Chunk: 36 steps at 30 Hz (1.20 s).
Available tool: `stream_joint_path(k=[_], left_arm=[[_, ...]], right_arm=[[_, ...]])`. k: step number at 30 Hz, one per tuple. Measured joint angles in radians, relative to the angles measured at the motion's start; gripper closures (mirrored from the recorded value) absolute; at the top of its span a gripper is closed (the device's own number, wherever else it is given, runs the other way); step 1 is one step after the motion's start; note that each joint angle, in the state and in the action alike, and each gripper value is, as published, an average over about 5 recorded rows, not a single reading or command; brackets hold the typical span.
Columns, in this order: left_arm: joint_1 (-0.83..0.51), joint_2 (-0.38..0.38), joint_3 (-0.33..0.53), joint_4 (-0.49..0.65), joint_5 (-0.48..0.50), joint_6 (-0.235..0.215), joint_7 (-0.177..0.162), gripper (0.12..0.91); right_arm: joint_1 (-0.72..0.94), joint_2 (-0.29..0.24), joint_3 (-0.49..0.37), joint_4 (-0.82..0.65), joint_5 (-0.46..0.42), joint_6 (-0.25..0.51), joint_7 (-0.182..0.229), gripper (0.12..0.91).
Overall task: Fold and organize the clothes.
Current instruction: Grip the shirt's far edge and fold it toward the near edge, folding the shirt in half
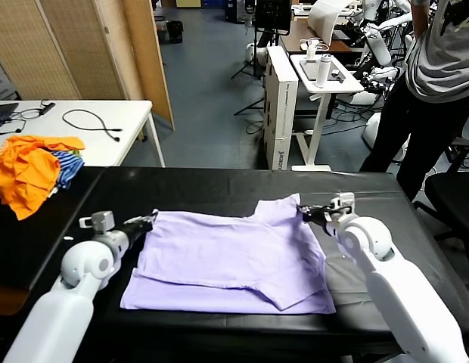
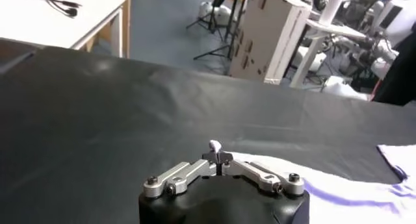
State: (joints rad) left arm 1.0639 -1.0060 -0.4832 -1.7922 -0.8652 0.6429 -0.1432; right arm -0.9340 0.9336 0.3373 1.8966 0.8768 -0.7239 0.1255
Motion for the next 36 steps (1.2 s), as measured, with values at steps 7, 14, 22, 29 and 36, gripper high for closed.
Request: stream_joint_path(k=[7, 14, 22, 29, 36], left_arm=[[0.073, 0.012, -0.043, -0.091, -0.011, -0.002, -0.001, 0.881], [0.144, 0.022, -0.077, -0.181, 0.002, -0.004, -0.003, 0.882], [0.254, 0.021, -0.102, -0.276, 0.015, 0.0, -0.005, 0.882], [0.338, 0.014, -0.112, -0.325, 0.043, -0.008, -0.004, 0.882], [0.402, 0.002, -0.143, -0.343, 0.053, -0.015, -0.006, 0.882]], right_arm=[[-0.11, -0.032, 0.056, 0.097, -0.005, -0.012, 0.022, 0.886], [-0.231, -0.05, 0.096, 0.164, -0.019, -0.013, 0.05, 0.886], [-0.359, -0.055, 0.136, 0.239, -0.052, -0.013, 0.051, 0.886], [-0.46, -0.054, 0.175, 0.285, -0.062, -0.013, 0.055, 0.886], [-0.541, -0.057, 0.195, 0.323, -0.082, -0.013, 0.054, 0.886]])
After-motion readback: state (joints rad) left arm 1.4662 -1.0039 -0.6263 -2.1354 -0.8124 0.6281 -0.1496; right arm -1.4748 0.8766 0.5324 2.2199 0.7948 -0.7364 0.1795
